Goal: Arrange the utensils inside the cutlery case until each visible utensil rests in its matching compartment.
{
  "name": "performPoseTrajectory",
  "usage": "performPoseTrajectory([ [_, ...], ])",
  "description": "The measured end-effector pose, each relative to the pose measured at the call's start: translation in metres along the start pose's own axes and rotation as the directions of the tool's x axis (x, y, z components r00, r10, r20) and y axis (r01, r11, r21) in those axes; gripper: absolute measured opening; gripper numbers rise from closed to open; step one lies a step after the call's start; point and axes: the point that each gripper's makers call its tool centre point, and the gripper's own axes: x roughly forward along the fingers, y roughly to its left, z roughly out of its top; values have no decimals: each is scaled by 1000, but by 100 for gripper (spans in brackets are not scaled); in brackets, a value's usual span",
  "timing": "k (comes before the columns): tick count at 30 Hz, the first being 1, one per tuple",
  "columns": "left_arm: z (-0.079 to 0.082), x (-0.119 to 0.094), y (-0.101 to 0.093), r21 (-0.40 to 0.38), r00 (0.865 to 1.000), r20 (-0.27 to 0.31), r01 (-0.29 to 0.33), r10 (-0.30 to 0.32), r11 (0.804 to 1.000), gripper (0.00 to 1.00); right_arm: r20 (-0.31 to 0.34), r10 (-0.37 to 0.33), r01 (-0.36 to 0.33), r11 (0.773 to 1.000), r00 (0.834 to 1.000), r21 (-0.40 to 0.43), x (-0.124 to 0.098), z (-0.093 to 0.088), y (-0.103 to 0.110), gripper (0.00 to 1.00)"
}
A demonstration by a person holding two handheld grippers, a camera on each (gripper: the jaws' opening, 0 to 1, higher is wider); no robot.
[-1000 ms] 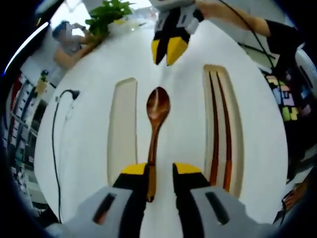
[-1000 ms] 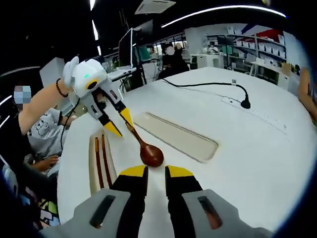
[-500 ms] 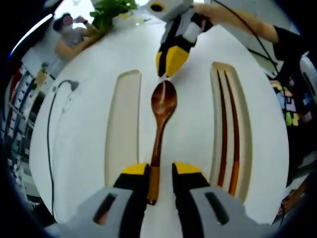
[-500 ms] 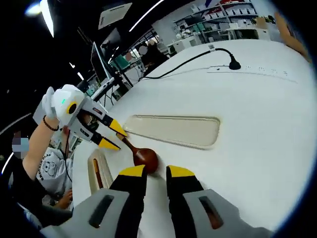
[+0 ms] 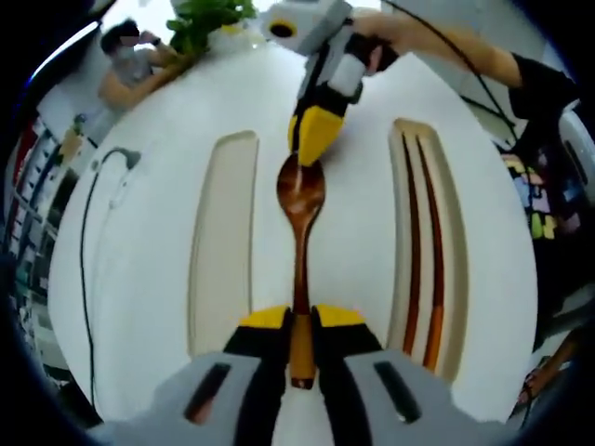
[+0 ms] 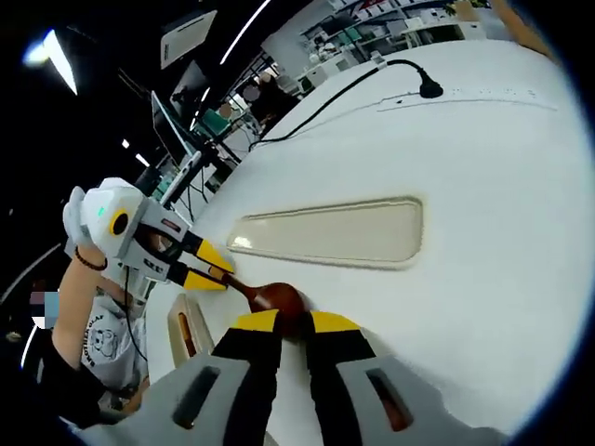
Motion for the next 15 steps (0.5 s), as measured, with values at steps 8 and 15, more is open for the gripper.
performPoseTrajectory([
  [8, -3, -1, 2, -49, 999, 26, -27, 28, 998, 9, -9, -51, 51, 995, 999, 82, -1, -3, -1, 3],
  [15, -3, -7, -4, -61, 998, 58, -29, 33, 998, 9, 23, -20, 14, 976, 1000, 219, -7, 2, 6, 1],
])
